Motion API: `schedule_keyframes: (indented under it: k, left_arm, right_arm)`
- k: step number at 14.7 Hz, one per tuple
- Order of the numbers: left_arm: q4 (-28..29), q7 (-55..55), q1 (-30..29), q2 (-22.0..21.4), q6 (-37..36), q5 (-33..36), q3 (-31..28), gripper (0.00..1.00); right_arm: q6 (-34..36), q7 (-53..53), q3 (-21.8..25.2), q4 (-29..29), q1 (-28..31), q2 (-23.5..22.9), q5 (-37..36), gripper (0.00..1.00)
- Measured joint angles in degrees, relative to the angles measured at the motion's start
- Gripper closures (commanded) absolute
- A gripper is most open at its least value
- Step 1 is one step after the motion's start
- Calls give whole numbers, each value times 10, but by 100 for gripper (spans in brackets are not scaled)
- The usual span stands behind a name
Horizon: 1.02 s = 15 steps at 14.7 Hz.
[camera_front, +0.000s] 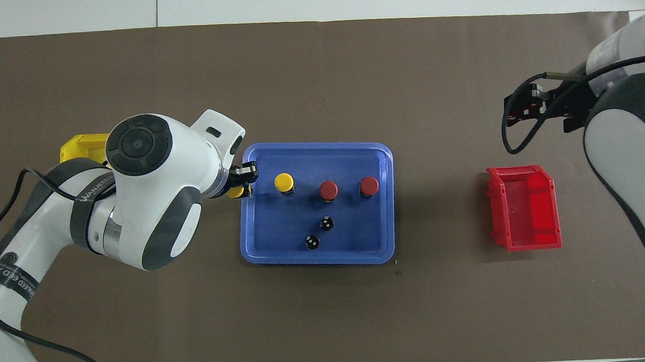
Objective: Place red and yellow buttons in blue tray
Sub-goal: 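Release the red button in the tray while the left gripper carries the yellow button, then lower the second yellow button into the tray and open the left gripper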
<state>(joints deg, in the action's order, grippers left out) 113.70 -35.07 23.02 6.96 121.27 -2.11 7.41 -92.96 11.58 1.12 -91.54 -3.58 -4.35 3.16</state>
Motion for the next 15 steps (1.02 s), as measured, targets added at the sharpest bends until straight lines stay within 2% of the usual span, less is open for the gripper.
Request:
schedule_keyframes:
  k: [4, 8, 15]
  left_arm:
    - [6, -15, 18, 18, 30, 0, 0, 99]
    - [8, -25, 29, 22, 39, 0, 0, 99]
    - [18, -25, 29, 27, 64, 0, -5, 97]
  right_arm:
    - [50, -96, 5, 1, 67, 34, -10, 0]
    - [72, -164, 55, 1, 68, 60, -36, 0]
    - [73, -180, 68, -1, 62, 60, -42, 0]
